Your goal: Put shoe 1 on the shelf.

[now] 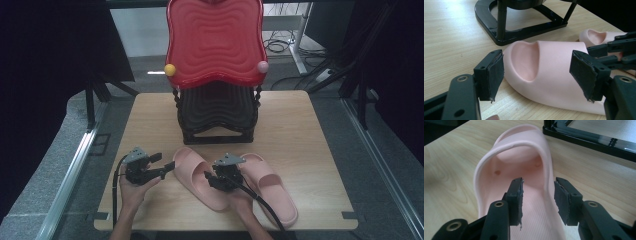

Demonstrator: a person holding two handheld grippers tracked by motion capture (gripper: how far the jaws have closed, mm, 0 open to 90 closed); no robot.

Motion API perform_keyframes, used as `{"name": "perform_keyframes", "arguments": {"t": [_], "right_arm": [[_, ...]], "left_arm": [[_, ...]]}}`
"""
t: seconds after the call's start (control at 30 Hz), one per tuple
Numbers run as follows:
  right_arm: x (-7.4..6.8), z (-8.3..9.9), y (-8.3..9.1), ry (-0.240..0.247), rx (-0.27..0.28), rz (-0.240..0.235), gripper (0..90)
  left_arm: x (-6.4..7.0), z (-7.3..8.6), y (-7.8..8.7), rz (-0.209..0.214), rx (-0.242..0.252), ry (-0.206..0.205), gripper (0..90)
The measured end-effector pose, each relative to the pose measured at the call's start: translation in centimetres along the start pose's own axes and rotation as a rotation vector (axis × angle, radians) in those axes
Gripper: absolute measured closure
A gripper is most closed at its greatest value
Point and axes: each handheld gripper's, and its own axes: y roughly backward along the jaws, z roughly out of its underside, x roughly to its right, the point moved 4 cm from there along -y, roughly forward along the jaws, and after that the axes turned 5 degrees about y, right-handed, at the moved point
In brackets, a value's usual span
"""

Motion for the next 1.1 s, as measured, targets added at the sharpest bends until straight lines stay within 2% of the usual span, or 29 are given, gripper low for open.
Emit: {"name": "perform_keyframes", "arguments": {"t": [0.3,0.4,0.7,1.0,1.1], "right_arm": [[0.4,-0.4,-2.0,-0.041,-0.005,-0.029,64.6],[0.6,-0.6,-2.6,-0.052,-0.005,-0.023,67.0],[1.0,-0.8,-3.1,-0.069,-0.018,-0.015,74.2],[1.0,-0.8,-3.0,-0.065,-0.016,0.014,83.2],[0.8,-0.8,-2.7,-0.068,-0.007,0.006,84.1]], "left_arm": [[-0.2,0.1,0.1,-0.001,-0.001,0.000,27.8],[-0.2,0.1,0.1,-0.003,-0.003,0.003,27.8],[-0.3,0.3,0.0,-0.004,-0.007,0.004,27.7],[-0.5,0.3,0.1,-0.007,-0.008,0.007,27.7],[-0.6,0.3,0.2,-0.008,-0.004,0.011,27.6]]}}
